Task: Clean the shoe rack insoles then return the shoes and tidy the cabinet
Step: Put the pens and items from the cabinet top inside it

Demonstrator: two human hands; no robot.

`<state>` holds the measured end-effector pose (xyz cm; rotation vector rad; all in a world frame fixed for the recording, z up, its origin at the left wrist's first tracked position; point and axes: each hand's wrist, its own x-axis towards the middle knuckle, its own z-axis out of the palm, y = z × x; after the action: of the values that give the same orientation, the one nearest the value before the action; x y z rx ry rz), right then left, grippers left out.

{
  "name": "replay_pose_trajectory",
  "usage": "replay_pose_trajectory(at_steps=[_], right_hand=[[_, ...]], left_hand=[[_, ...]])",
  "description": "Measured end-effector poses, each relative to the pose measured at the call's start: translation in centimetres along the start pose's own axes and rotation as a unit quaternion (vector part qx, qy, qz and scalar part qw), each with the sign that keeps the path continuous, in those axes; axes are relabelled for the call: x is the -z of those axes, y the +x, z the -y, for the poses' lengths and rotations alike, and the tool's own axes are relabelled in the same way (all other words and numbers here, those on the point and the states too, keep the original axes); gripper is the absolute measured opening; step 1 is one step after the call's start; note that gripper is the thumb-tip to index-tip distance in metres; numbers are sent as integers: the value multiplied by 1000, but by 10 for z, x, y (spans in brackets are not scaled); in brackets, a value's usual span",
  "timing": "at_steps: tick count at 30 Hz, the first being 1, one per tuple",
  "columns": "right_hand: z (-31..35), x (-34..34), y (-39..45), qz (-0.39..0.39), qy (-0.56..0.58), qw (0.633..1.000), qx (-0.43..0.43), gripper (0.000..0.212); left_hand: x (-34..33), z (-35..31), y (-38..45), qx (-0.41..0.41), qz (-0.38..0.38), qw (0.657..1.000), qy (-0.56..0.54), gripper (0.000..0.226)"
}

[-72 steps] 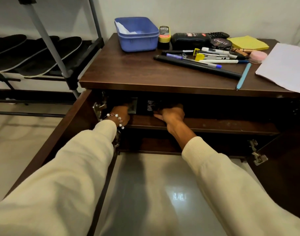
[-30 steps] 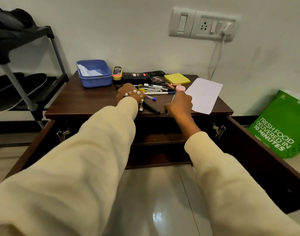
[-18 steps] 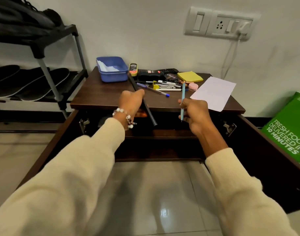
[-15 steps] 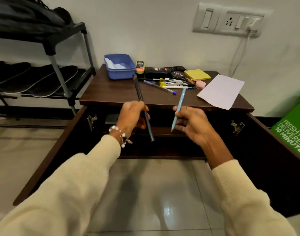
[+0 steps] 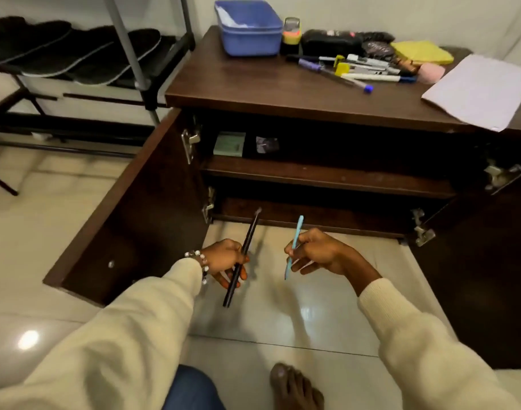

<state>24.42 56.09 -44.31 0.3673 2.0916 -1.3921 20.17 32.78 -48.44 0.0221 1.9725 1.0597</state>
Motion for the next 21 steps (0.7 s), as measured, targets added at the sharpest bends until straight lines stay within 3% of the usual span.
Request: replay_pose_trajectory(at_steps=[4,9,17,21], right_hand=[[-10,-17,41,-25,-20,999,-30,11],[2,-23,108,-86,6,996,-6,21],[22,-17,202,-168,4,986,13,20],[29,-28,227,-214,-15,976,29,30]], left_hand=[[4,13,36,53,-95,992,-59,12],[24,-5,95,15,-245,963,-114,22],[51,-33,152,4,-377,926,8,23],[47,-34,159,-2,-405,911,76,27]])
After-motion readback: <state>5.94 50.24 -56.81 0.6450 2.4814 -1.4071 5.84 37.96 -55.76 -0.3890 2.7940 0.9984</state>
